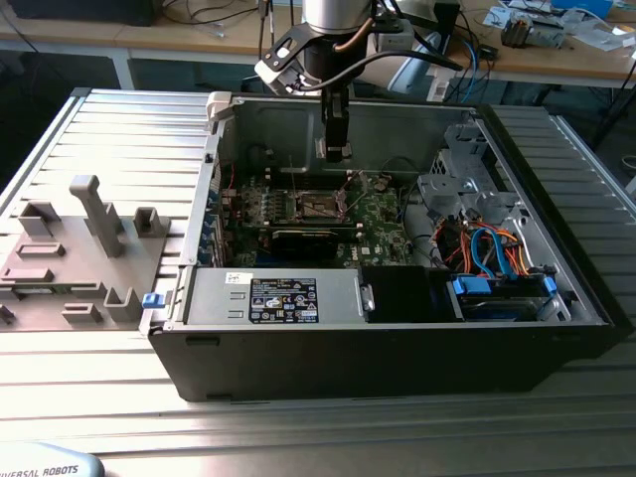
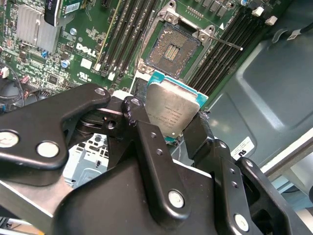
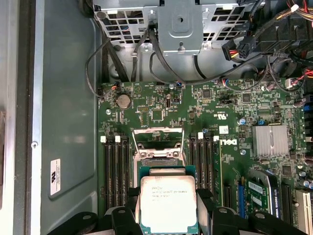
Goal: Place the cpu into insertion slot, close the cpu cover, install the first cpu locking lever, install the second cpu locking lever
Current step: 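Place the cpu into insertion slot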
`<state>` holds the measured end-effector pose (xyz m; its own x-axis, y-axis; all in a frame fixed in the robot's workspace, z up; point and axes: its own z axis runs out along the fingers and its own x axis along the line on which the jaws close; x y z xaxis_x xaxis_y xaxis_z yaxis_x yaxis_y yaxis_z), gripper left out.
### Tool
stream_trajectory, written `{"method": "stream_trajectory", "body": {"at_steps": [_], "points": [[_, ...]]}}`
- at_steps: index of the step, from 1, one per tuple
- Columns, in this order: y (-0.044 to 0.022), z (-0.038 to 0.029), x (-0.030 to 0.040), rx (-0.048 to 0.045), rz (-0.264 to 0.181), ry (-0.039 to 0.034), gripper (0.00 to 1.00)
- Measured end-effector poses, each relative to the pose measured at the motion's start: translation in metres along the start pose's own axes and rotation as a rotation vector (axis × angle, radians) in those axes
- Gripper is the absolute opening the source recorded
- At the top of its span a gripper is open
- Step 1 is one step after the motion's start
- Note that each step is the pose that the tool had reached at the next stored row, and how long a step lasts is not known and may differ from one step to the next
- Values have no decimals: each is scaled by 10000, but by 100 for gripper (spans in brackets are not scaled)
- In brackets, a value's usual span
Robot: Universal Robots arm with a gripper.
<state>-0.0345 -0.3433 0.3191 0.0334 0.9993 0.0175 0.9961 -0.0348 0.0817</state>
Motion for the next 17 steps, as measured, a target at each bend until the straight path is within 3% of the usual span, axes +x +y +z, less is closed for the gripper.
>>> {"method": "stream_trajectory", "body": {"at_steps": [17], "points": [[0,2,0,-2,101,-5,54]]}}
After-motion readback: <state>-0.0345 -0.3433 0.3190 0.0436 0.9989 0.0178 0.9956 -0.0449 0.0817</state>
